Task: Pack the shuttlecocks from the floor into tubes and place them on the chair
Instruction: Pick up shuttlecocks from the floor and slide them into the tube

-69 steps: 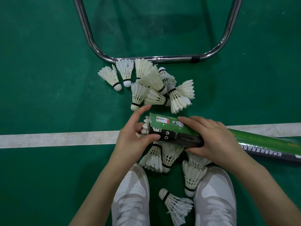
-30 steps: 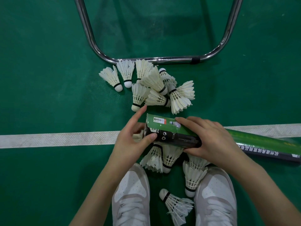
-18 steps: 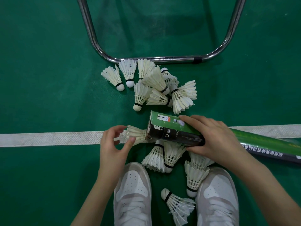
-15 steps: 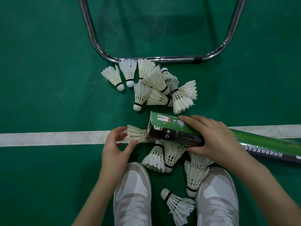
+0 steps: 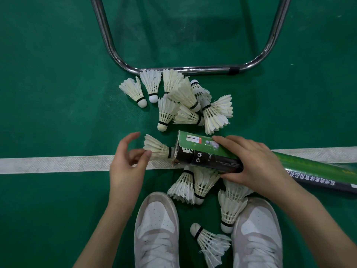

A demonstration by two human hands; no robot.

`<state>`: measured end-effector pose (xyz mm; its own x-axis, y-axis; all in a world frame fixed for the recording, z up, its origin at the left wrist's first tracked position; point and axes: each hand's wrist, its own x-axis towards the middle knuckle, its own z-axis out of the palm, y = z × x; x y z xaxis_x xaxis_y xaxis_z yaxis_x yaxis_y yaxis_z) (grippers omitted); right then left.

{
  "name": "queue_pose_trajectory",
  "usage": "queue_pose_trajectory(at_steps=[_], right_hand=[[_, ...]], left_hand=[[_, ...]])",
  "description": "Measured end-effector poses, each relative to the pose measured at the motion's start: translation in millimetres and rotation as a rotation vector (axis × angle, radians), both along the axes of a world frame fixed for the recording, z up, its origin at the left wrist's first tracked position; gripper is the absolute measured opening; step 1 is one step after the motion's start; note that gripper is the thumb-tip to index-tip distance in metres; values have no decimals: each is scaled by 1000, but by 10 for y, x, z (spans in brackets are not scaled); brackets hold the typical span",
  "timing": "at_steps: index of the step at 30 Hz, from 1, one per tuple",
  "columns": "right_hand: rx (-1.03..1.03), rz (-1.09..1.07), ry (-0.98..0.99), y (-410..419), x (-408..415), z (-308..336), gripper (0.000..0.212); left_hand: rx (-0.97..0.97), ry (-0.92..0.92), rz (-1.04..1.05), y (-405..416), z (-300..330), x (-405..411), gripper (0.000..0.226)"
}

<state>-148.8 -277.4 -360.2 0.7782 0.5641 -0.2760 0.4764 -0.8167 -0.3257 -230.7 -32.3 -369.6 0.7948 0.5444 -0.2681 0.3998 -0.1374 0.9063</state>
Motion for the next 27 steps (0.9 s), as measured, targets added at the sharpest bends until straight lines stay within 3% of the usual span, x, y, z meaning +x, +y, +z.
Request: queue_pose_trajectory(at_steps=[7,14,27], right_hand=[[6,2,1,1,6,7,87],[6,6,5,12,-14,4,88],[11,14,10,23,-32,-38,88]], left_hand=[[108,-62,-30,86,79,29,38],[-27,-116,-28,43,162,68,38],[-197,-38,-260,-306,129,10,36]])
